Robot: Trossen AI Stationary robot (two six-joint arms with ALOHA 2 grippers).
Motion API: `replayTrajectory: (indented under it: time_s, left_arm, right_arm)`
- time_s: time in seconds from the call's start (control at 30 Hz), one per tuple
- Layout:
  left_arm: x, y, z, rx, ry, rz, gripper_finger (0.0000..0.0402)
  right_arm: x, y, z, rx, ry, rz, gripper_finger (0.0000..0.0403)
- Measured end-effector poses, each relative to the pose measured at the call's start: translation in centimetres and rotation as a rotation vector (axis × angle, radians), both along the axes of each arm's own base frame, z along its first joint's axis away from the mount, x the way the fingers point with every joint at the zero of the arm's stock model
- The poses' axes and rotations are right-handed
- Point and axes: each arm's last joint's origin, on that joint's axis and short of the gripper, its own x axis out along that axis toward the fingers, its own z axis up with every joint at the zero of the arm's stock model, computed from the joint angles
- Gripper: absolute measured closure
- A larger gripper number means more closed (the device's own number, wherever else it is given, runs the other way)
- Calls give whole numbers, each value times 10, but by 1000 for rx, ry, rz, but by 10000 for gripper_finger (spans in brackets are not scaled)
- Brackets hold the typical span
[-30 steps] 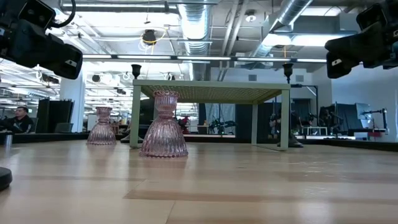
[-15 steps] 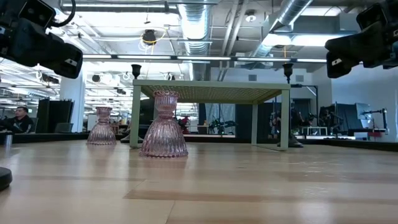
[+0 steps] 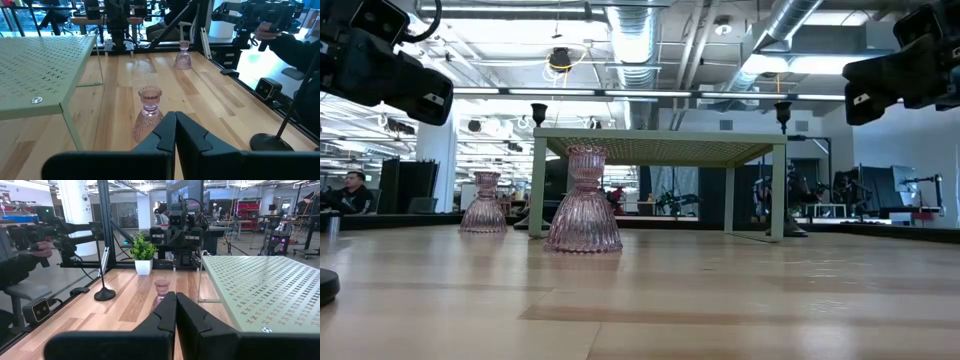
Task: Pick & Place candle stick holders
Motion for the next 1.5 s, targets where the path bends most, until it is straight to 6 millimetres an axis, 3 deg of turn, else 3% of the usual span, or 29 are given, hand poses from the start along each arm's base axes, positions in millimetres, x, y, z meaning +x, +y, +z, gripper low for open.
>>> replayTrajectory:
  time_s: [0.47, 0.8, 1.0, 1.17, 1.5]
  left_arm:
    - [0, 0, 1, -3, -8, 1, 394]
    - [1, 4, 2, -8, -14, 132, 394]
    - [1, 4, 2, -11, -20, 148, 394]
    - [1, 5, 2, -9, -23, 168, 394]
    - [1, 6, 3, -9, -24, 204, 394]
  right_arm:
    - [0, 0, 0, 3, -1, -9, 403]
    - [-1, -12, 3, 57, 71, -406, 403]
    - [1, -15, -1, 100, 113, -542, 403]
    - [4, -21, -5, 129, 128, -791, 403]
    - [14, -20, -4, -51, 165, -777, 402]
